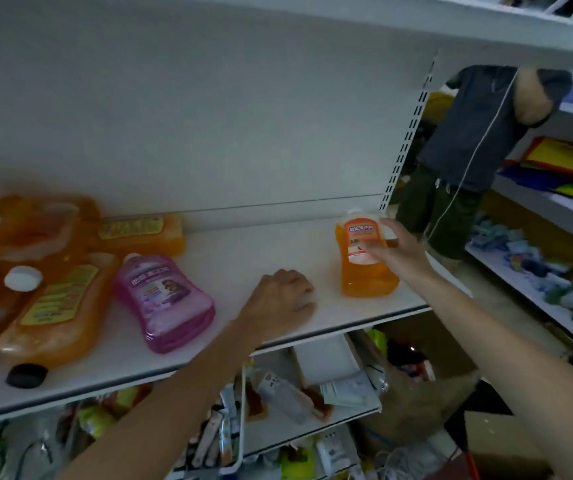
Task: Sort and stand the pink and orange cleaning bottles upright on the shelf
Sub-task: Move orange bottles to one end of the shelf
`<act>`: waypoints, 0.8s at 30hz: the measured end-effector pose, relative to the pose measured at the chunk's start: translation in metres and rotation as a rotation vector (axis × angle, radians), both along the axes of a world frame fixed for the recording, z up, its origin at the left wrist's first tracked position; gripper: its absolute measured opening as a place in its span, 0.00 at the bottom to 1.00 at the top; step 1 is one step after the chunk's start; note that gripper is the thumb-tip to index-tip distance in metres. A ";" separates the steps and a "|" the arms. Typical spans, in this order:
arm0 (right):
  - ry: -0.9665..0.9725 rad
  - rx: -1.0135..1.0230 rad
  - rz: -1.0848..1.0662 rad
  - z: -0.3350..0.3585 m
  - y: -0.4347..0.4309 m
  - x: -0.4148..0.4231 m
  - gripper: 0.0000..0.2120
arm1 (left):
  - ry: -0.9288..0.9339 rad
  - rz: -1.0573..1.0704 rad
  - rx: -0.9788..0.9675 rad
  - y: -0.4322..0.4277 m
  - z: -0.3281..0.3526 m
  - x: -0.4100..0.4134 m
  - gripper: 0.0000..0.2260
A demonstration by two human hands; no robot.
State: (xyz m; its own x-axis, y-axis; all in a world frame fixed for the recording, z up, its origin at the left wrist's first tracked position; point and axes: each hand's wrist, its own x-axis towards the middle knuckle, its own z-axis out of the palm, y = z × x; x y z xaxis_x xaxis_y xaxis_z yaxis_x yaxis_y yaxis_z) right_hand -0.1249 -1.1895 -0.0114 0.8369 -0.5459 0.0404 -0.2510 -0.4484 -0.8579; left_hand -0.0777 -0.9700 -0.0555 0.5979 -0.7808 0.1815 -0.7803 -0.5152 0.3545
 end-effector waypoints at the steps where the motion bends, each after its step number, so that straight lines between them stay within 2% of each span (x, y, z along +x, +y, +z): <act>1: 0.016 0.004 -0.010 -0.003 -0.010 0.004 0.30 | -0.016 0.004 -0.069 0.001 -0.009 0.002 0.23; 5: 0.047 0.069 -0.020 -0.009 -0.045 0.021 0.26 | -0.075 0.118 -0.127 0.000 -0.020 0.004 0.17; 10: 0.113 -0.029 -0.025 -0.010 -0.075 0.041 0.27 | -0.044 0.171 -0.144 -0.002 -0.016 0.001 0.16; 19: 0.239 -0.327 -0.054 -0.010 -0.089 0.086 0.24 | 0.030 0.225 -0.081 0.000 -0.004 -0.012 0.20; 21: 0.285 -0.387 -0.042 -0.010 -0.088 0.091 0.20 | 0.045 0.236 -0.098 0.005 0.000 -0.016 0.18; 24: 0.308 -0.653 -0.078 -0.006 -0.078 0.093 0.20 | 0.013 0.271 -0.189 0.018 0.013 -0.017 0.13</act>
State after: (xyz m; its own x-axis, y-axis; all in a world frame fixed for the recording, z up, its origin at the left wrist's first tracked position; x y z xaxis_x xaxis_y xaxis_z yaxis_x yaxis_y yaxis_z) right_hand -0.0324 -1.2673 -0.0175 0.8224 -0.5496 0.1472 -0.4904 -0.8158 -0.3065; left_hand -0.0950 -0.9521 -0.0426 0.7823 -0.5462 0.2994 -0.6189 -0.6274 0.4726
